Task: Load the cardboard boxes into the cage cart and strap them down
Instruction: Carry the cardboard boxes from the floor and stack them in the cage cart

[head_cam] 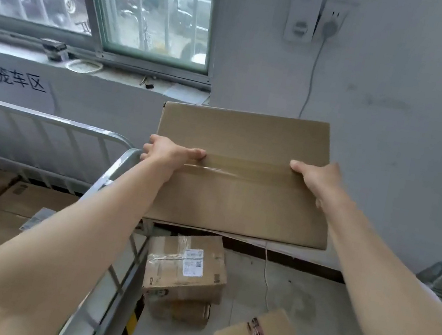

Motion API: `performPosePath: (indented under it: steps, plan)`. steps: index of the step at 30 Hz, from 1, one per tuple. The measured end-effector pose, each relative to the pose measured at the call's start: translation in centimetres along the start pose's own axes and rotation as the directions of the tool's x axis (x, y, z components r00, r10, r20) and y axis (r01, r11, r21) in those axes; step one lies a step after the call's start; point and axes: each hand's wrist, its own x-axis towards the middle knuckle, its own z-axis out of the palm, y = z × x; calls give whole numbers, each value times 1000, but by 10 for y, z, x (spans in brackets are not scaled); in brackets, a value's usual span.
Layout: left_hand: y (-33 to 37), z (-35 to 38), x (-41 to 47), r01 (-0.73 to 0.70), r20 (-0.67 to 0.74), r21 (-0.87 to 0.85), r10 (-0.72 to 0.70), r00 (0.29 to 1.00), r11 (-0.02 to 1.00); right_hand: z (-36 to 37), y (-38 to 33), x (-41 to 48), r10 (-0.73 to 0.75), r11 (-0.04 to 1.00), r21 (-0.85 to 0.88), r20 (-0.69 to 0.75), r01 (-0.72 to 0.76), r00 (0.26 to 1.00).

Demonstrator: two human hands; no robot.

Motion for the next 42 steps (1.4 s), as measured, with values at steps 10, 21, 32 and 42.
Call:
performPosePath:
  steps: [10,21,32,42]
  plan:
    - [-9,-188,-21,-91,-342,-129,42,939,987,75,-136,-83,-295,955,94,172,283,940]
    - [-160,-385,-4,-36,-542,-311,-146,828,950,270,-212,-223,-409,911,159,451,379,794]
    - [-266,-466,8,97,-618,-401,-347,705,911,397,-224,-300,-362,917,114,641,383,676]
    - [-331,-479,46,183,-574,-434,-427,699,882,454,-214,-322,-320,910,25,677,414,662]
